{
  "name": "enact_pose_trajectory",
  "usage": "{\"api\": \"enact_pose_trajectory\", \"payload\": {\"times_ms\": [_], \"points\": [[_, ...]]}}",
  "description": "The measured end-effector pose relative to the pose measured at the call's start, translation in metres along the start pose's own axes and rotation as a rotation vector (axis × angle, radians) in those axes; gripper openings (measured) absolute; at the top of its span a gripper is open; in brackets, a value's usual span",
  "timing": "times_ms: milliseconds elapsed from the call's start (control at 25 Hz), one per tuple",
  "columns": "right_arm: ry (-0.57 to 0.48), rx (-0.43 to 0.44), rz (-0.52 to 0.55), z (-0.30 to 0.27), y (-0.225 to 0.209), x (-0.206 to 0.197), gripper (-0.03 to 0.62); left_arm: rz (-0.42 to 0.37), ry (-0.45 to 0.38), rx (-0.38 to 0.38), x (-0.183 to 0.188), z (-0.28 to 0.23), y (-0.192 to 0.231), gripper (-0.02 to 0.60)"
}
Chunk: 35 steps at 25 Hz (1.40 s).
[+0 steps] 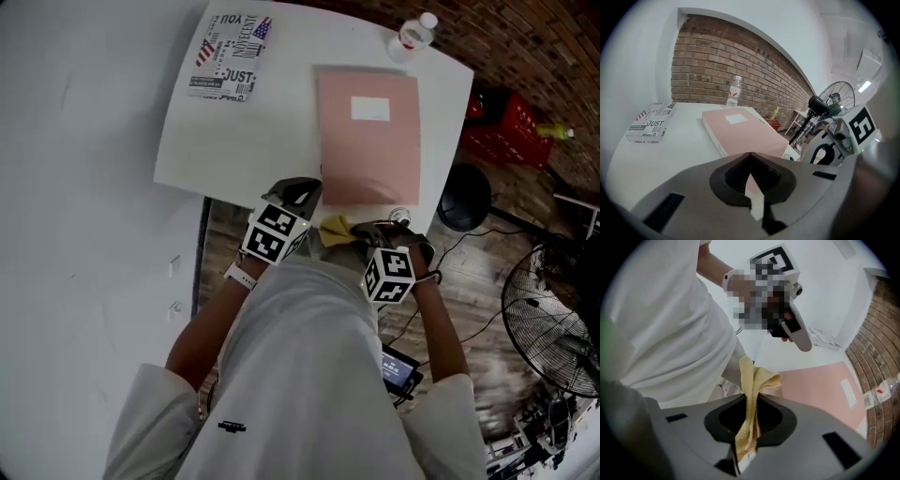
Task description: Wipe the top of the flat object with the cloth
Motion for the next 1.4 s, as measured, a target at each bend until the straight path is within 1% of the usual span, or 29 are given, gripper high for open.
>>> {"api": "enact_pose_trajectory", "payload": {"times_ms": [80, 160, 280, 360, 520, 600, 680, 760, 840, 920, 1000, 1080, 1200, 1280, 1400], "points": [[-0.021, -0.041, -0.068, 0.008, -0.002, -0.007, 0.054, -0.015, 0.002, -0.002, 0.001, 0.0, -0.003, 0.011], [-0.032, -0.085, -0.159, 0.016, -0.006, -0.02, 0.054, -0.024, 0.007, -0.003, 0.002, -0.001, -0.007, 0.011], [-0.052, -0.149, -0.335, 0.029, -0.016, -0.049, 0.054, -0.047, 0.014, -0.006, 0.007, -0.007, -0.015, 0.011], [-0.061, -0.188, -0.451, 0.035, -0.026, -0.069, 0.054, -0.076, 0.022, -0.002, 0.013, -0.016, -0.02, 0.011], [-0.08, -0.241, -0.687, 0.044, -0.049, -0.108, 0.054, -0.126, 0.075, -0.005, 0.019, -0.042, -0.022, 0.011], [-0.093, -0.261, -0.807, 0.045, -0.06, -0.124, 0.054, -0.133, 0.11, 0.008, 0.019, -0.053, -0.018, 0.011], [-0.091, -0.268, -0.926, 0.042, -0.07, -0.139, 0.054, -0.126, 0.133, 0.027, 0.02, -0.062, -0.013, 0.011], [-0.086, -0.251, -1.055, 0.035, -0.079, -0.159, 0.054, -0.118, 0.143, 0.033, 0.02, -0.07, -0.01, 0.011], [-0.09, -0.209, -1.191, 0.024, -0.086, -0.176, 0.054, -0.11, 0.15, 0.023, 0.018, -0.075, -0.008, 0.011], [-0.1, -0.143, -1.299, 0.01, -0.091, -0.187, 0.054, -0.118, 0.151, 0.018, 0.017, -0.076, -0.008, 0.011], [-0.124, -0.069, -1.34, -0.002, -0.098, -0.191, 0.054, -0.125, 0.161, 0.016, 0.018, -0.076, -0.008, 0.01], [-0.166, -0.008, -1.35, -0.01, -0.106, -0.191, 0.054, -0.113, 0.181, 0.006, 0.021, -0.076, -0.007, 0.011], [-0.231, 0.058, -1.35, -0.012, -0.121, -0.195, 0.054, -0.111, 0.204, -0.011, 0.024, -0.077, -0.006, 0.01], [-0.235, 0.085, -1.325, -0.011, -0.135, -0.194, 0.054, -0.117, 0.209, -0.013, 0.024, -0.077, -0.006, 0.011], [-0.213, 0.099, -1.28, -0.011, -0.154, -0.194, 0.054, -0.105, 0.223, -0.024, 0.025, -0.078, -0.005, 0.01]]}}
Point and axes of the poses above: the fingertips, and each gripper's own axes: z backward along the fingers, y to its left, x out of its top, the point moved 10 cm from there along z, backward along the fingers, and after that the axes turned 15 degrees about y, right-handed, at the moved point
